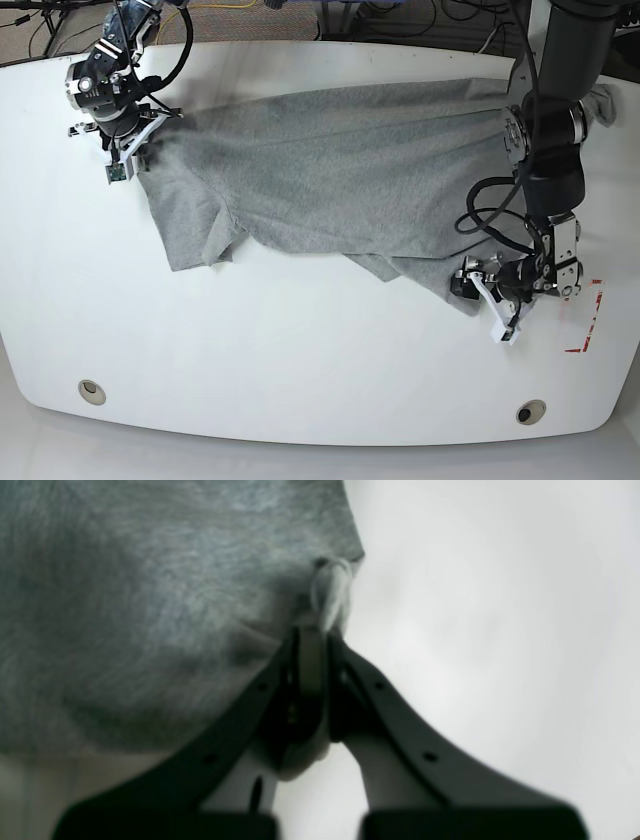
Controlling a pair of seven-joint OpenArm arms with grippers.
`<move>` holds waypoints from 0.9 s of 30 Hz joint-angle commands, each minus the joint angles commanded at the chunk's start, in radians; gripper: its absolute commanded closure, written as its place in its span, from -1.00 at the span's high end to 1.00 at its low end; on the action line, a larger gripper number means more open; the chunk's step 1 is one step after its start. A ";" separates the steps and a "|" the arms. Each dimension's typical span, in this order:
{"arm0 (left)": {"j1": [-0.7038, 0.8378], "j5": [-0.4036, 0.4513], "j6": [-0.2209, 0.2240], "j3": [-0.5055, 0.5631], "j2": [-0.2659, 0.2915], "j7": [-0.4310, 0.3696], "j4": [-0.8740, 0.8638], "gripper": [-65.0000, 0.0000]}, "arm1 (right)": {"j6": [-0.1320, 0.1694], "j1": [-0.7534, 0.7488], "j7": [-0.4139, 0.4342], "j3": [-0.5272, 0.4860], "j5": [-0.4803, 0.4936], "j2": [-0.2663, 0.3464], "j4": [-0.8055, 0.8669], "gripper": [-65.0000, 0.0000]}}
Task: Layout the t-shirt on the table in an organized manner, then fold the t-shirt properly
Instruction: 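Move the left gripper to the shirt hem corner and grasp it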
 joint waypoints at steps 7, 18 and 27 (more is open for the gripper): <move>0.002 0.000 0.000 0.011 0.003 -0.002 0.000 -0.13 | 0.000 0.000 0.000 0.000 0.000 0.000 0.000 -1.00; 0.000 -0.002 0.002 0.005 -0.003 -0.017 0.003 -1.00 | 0.000 0.017 0.000 0.000 0.000 0.000 0.000 -1.00; 0.051 -0.002 -0.021 -0.146 -0.003 0.132 0.316 -1.00 | 0.000 0.063 0.000 -0.005 -0.005 0.003 0.055 -1.00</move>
